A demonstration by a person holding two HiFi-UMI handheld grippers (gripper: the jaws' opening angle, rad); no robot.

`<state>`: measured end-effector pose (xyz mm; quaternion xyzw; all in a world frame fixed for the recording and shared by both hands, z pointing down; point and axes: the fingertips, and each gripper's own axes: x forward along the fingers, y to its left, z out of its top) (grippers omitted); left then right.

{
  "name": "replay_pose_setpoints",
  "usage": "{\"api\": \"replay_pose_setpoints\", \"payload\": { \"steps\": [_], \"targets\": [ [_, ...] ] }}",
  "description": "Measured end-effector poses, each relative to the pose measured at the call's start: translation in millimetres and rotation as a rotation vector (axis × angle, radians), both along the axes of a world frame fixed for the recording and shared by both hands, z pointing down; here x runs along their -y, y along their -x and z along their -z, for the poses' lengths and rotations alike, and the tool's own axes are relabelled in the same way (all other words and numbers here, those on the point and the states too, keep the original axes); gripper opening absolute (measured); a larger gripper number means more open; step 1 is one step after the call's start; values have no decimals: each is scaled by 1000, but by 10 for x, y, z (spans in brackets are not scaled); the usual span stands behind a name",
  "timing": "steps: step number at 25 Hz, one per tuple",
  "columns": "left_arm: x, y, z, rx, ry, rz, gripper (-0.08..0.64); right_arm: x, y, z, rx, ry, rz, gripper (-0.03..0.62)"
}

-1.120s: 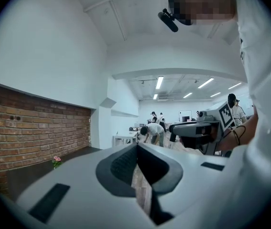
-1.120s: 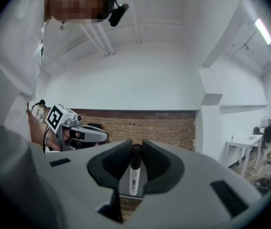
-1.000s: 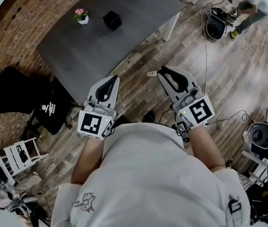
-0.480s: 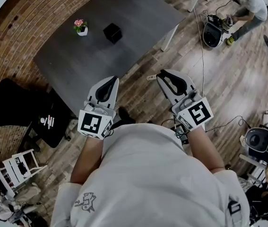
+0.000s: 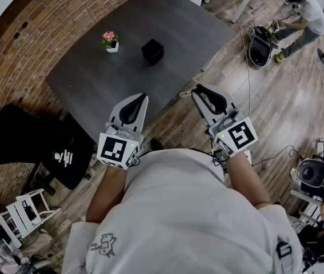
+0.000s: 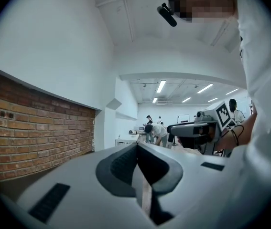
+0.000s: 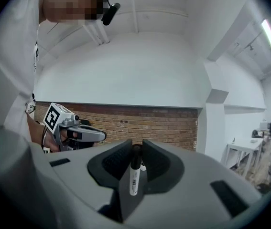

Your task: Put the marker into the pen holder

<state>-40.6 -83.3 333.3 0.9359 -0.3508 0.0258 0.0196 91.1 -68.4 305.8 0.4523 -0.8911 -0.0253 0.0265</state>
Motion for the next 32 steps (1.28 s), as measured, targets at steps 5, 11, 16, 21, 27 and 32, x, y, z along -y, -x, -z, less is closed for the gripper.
{"api": "replay_pose_setpoints", "payload": {
  "steps": [5,11,16,21,27,32],
  "targets": [
    [164,323,-78,-9,16,15,11,199,327,-12,-12,2,17,72],
    [318,439,-119,-16,37,21,11,405,492,-63,-20,27,40,72],
    [411,467,-214,-12,61,49,11,596,498,-93,-5,44,60,72],
    [629,482,-306,0,77,87,11,916,497,-180,0,59,97,72],
    [1031,377,-430,3,114,142,11,1418,427,-294,-8,84,157,72],
    [1379,229,-576,19,148,175,11,1880,344,-513,-31,129,207,72]
  ]
}}
